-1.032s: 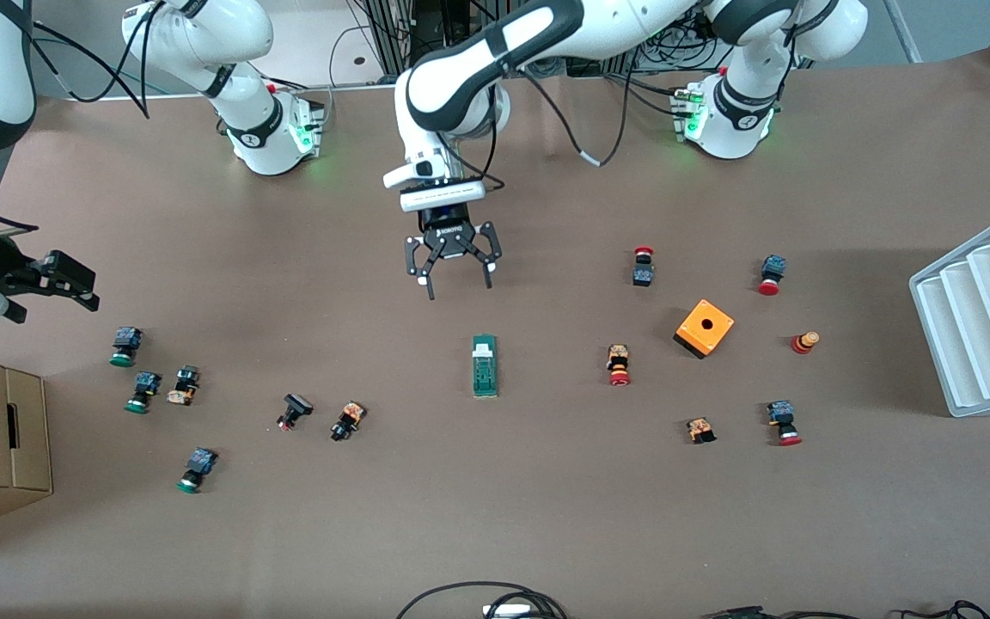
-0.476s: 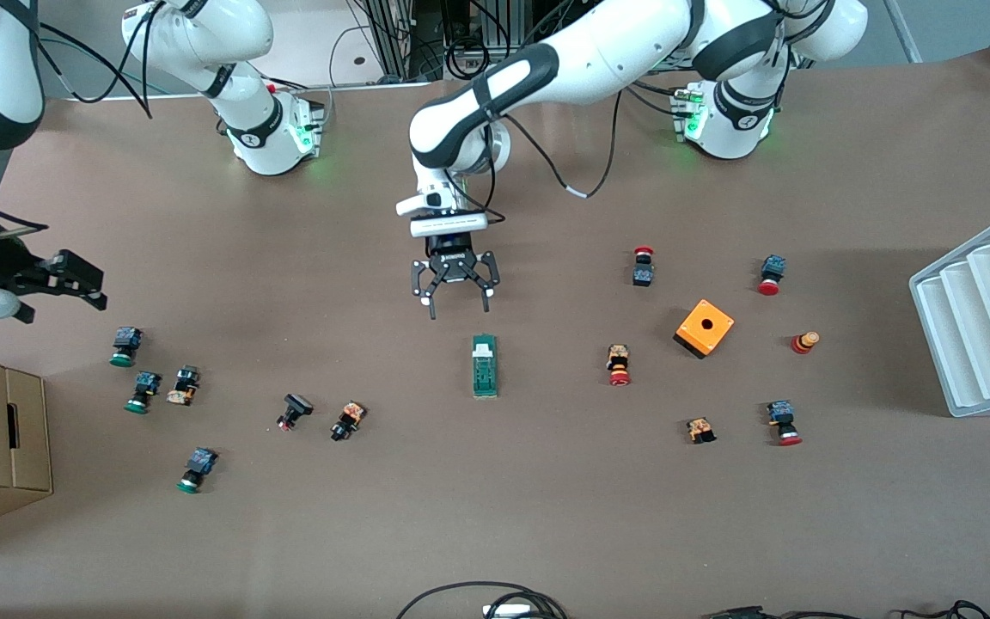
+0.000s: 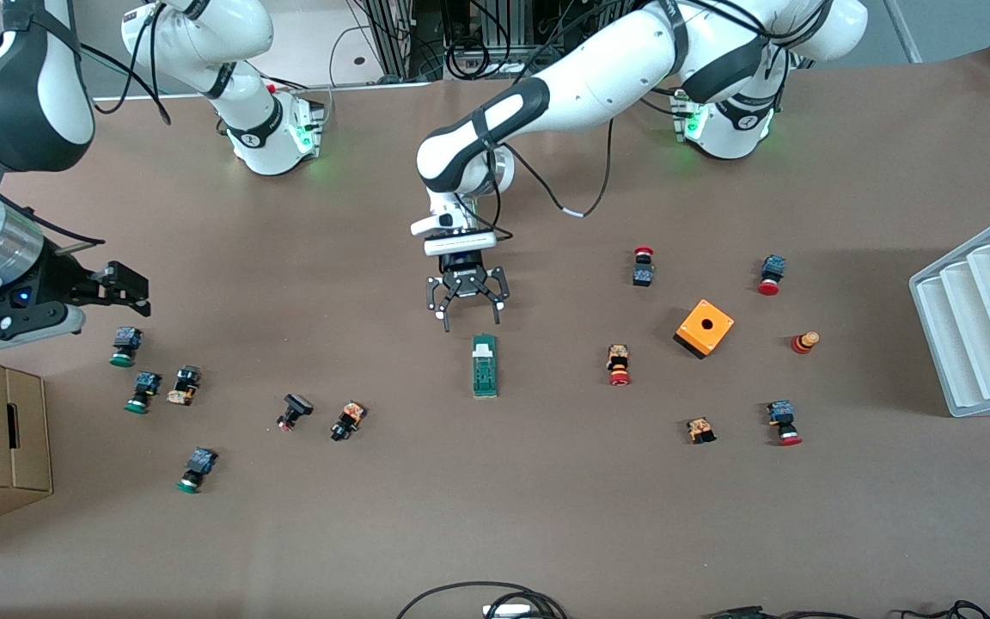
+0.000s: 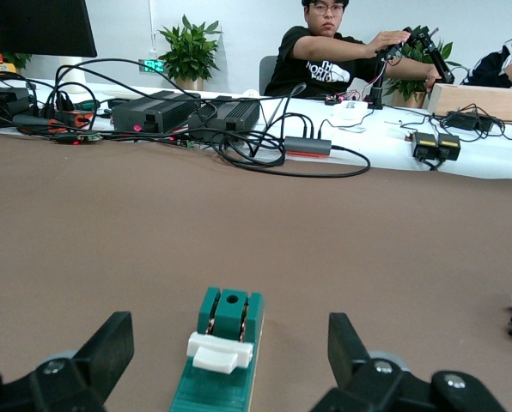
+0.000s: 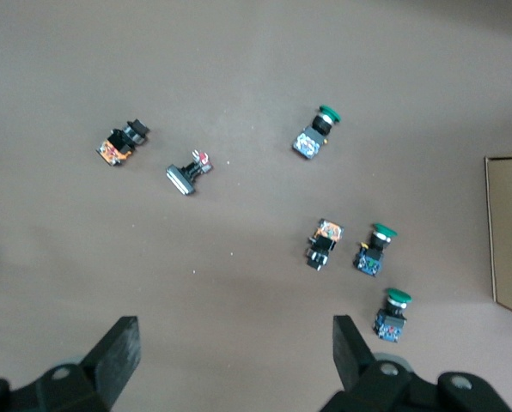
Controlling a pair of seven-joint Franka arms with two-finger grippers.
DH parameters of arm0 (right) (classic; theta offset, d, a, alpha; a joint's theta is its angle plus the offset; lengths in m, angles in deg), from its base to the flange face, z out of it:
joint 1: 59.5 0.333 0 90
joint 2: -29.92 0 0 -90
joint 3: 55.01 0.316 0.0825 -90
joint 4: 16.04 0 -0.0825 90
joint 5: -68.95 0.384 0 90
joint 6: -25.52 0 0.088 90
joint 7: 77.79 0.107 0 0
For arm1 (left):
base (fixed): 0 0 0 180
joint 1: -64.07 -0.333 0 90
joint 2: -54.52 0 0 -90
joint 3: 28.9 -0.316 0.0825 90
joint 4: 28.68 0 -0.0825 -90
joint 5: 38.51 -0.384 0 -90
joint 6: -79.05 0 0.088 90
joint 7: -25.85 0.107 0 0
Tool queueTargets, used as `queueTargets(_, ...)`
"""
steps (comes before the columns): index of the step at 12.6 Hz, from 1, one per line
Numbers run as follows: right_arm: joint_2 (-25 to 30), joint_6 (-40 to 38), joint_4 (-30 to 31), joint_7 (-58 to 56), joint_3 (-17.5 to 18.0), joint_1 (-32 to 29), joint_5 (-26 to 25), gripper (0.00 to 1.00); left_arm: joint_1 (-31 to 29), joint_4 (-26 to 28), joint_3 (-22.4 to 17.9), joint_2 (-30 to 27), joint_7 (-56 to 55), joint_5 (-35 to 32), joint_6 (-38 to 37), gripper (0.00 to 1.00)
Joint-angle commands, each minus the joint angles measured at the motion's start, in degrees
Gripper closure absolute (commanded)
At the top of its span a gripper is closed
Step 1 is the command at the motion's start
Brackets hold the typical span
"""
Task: Close load switch with both arms
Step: 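Lower the left gripper onto the switch body while the right gripper reaches in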
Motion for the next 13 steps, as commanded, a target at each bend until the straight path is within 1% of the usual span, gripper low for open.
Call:
queueTargets(1,-2.35,0.64,-1.67,-0.69,-0.23,1.21,1.18,0.0,0.46,-1.3,-0.2,1.89,-1.55,-1.69,-1.09,0.0)
queueTargets(3,-2.36,0.9,-1.75,-6.99,0.47,1.66,1.97,0.0,0.46,-1.56,-0.46,3.47,-1.91,-2.99,-1.97,0.0)
queueTargets(4,-2.53,0.9,-2.89,-7.2,1.96,2.61,5.19,0.0,0.46,-1.57,-0.64,4.09,-2.69,-4.14,-2.32,0.0)
queueTargets(5,-4.71,0.99,-5.94,-5.28,2.32,3.06,9.84,0.0,0.55,-1.57,-0.99,4.53,-3.13,-4.58,-2.41,0.0)
queueTargets(6,-8.04,0.82,-8.93,-1.52,2.32,4.02,13.97,0.0,0.72,-1.57,-0.99,4.97,-3.23,-4.94,-3.02,0.0)
queueTargets(8,-13.59,1.16,-11.68,2.98,2.24,5.25,18.91,0.0,0.9,-1.65,-0.99,5.76,-4.97,-5.99,-4.87,0.0)
queueTargets(9,-15.18,1.69,-12.21,6.39,1.71,8.39,20.85,0.0,0.9,-1.65,-0.99,5.94,-6.38,-6.86,-5.05,0.0)
queueTargets(11,-17.82,6.5,-13.18,17.97,1.62,12.62,21.22,0.0,1.16,-1.91,-0.99,6.73,-6.74,-7.05,-6.01,0.0)
queueTargets(13,-20.98,9.15,-14.84,29.83,1.62,16.49,21.22,0.0,1.25,-2.44,-0.99,7.43,-6.74,-7.49,-6.28,0.0)
